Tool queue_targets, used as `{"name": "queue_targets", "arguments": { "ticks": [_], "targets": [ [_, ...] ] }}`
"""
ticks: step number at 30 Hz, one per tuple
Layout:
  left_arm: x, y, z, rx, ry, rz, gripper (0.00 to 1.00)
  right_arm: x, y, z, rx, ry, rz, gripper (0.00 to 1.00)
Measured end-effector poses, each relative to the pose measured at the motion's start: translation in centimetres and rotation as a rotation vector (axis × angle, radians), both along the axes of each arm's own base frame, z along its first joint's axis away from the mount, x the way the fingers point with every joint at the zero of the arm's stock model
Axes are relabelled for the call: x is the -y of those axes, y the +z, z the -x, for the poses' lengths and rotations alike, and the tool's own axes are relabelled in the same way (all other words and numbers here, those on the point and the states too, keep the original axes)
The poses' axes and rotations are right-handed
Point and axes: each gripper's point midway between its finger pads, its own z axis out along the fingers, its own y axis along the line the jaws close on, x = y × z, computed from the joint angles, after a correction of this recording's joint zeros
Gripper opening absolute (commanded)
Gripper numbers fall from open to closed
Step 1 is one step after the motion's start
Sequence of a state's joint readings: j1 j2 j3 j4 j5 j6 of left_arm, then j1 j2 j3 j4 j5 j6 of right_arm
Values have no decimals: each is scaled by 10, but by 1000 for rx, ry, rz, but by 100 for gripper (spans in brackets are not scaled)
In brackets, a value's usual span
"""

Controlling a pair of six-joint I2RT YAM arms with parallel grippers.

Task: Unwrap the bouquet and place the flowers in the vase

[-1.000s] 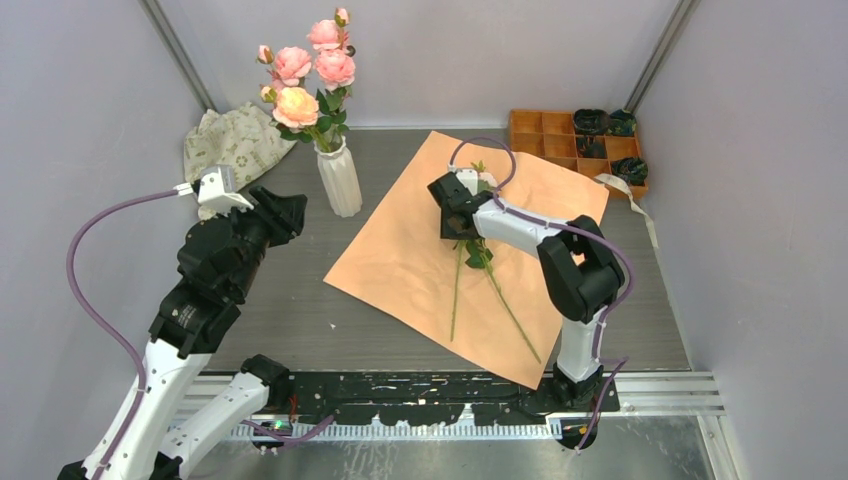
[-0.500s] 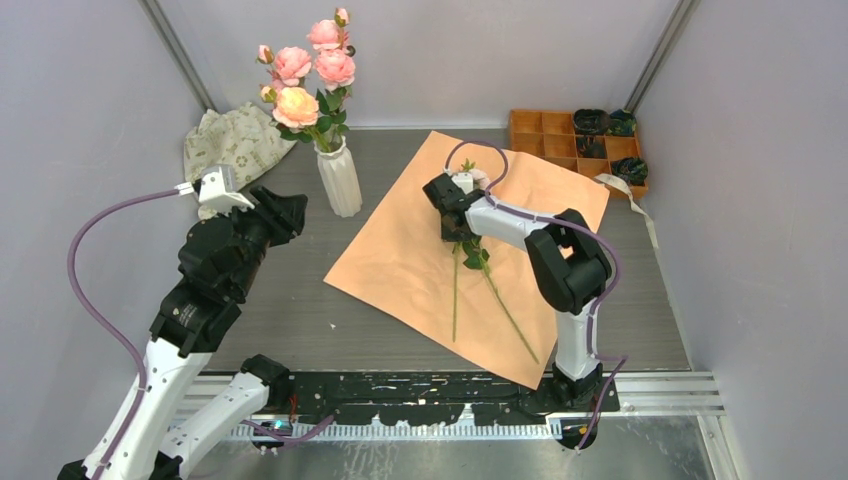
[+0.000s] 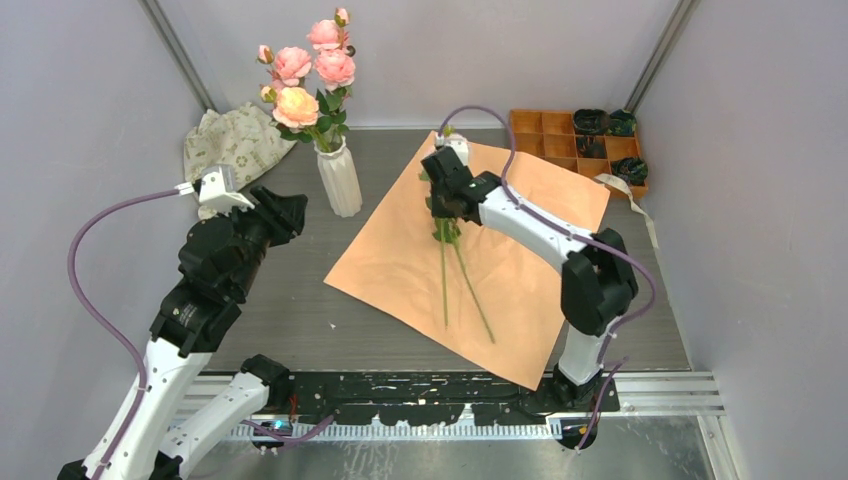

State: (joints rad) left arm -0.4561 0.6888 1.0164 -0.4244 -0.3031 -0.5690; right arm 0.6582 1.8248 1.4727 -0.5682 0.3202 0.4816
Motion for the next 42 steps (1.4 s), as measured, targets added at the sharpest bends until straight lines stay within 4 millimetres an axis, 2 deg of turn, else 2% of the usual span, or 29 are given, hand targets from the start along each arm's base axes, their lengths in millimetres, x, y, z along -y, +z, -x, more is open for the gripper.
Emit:
{"name": "queue_targets", "arguments": {
  "ticks": [6, 8, 11, 14, 18, 22, 25, 30, 32, 34, 39, 42],
  "targets": [
    [-2, 2, 2, 7, 5, 3, 46, -37, 136, -5, 266, 108, -227, 1],
    [-3, 3, 3, 11, 8, 4, 46, -45, 175, -7, 354, 143, -288, 1],
    [-4, 3, 3, 11, 11, 4, 46, -54, 218, -10, 444, 176, -348, 1],
    [-4, 2, 3, 8, 11, 3, 46, -58, 243, -11, 491, 201, -385, 1],
    [-4, 2, 3, 8, 11, 2, 46, -62, 252, -10, 508, 225, -398, 4],
    [-4, 2, 3, 8, 11, 2, 46, -63, 248, -8, 496, 243, -393, 9],
    [-3, 2, 3, 6, 10, 2, 46, -62, 238, -7, 481, 243, -378, 14],
    [-1, -2, 0, -6, 5, -3, 46, -59, 216, -8, 450, 236, -336, 8],
    [0, -3, -1, -11, 0, -4, 46, -57, 214, -9, 450, 233, -326, 1],
    [1, -3, -1, -13, -1, -5, 46, -57, 214, -9, 455, 233, -320, 1],
    [2, -4, -2, -14, -4, -5, 46, -61, 231, -16, 518, 244, -339, 1],
    [2, -4, -2, -15, -4, -5, 46, -72, 262, -26, 634, 264, -407, 1]
  ]
}}
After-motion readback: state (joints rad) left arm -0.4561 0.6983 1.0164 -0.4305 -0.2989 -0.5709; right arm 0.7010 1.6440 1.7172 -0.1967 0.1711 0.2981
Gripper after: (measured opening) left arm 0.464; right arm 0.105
